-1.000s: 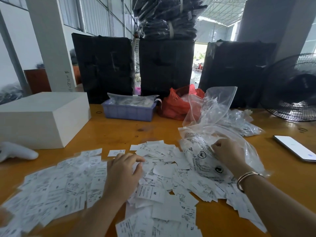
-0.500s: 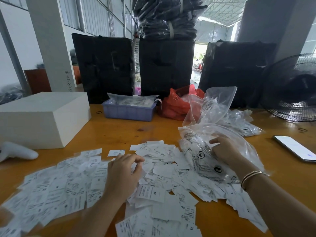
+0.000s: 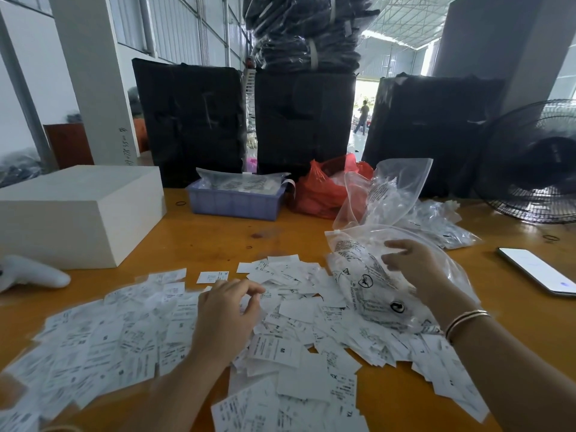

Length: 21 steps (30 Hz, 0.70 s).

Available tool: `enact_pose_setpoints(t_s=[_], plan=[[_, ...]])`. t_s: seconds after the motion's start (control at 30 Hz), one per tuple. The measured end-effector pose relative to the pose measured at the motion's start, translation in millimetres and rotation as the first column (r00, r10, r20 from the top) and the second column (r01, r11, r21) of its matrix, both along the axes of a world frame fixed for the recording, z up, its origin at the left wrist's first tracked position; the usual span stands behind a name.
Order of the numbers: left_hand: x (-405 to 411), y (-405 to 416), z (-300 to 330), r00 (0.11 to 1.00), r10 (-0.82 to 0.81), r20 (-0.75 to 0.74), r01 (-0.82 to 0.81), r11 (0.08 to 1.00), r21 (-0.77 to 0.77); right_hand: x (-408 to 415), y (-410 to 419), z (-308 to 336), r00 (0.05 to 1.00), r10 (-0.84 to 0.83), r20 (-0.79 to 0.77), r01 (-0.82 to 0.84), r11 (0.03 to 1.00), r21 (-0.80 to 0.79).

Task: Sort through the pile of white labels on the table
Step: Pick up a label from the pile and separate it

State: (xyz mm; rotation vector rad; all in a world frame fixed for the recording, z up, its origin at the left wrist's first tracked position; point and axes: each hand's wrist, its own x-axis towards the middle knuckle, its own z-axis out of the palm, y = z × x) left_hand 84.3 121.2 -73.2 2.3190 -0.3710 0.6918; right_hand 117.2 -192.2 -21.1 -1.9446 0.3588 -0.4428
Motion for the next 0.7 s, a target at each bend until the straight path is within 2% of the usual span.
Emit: enact_pose_setpoints(t_s=[0.07, 0.17, 0.27, 0.4, 0.5, 0.6, 0.67, 0.7], plan=[[-1, -1, 2, 1.0, -0.003, -0.005, 0.003, 1.0, 0.008, -7, 10, 9, 0.992, 0.021, 0.123, -0.027, 0.998, 0.052], [-2, -3, 5, 0.996, -0.084, -0.027, 0.082, 0.995, -0.062, -23, 43, 20, 0.949, 0.198, 0.246, -0.232, 0.966, 0.118], [-7, -4, 8, 0.971, -0.207, -0.121, 0.18, 0.963, -0.201, -36, 81, 17, 0.884, 0.398, 0.244, -0.433, 0.894, 0.111], [-9, -2, 10, 0.9, -0.365, -0.24, 0.272, 0.898, -0.346, -46, 121, 2, 0.804, 0.567, 0.181, -0.586, 0.806, 0.078], [-9, -4, 12, 0.87, -0.396, -0.292, 0.305, 0.899, -0.313, -48, 137, -10, 0.775, 0.611, 0.159, -0.624, 0.781, 0.039], [-7, -6, 10, 0.924, -0.29, -0.248, 0.221, 0.936, -0.273, -48, 141, -20, 0.779, 0.606, 0.162, -0.623, 0.777, 0.091], [-6, -4, 8, 0.948, -0.235, -0.216, 0.162, 0.938, -0.308, -47, 140, -26, 0.832, 0.536, 0.147, -0.549, 0.832, 0.074], [-5, -3, 9, 0.952, -0.221, -0.213, 0.137, 0.927, -0.349, -46, 138, -29, 0.867, 0.488, 0.103, -0.489, 0.872, -0.017]])
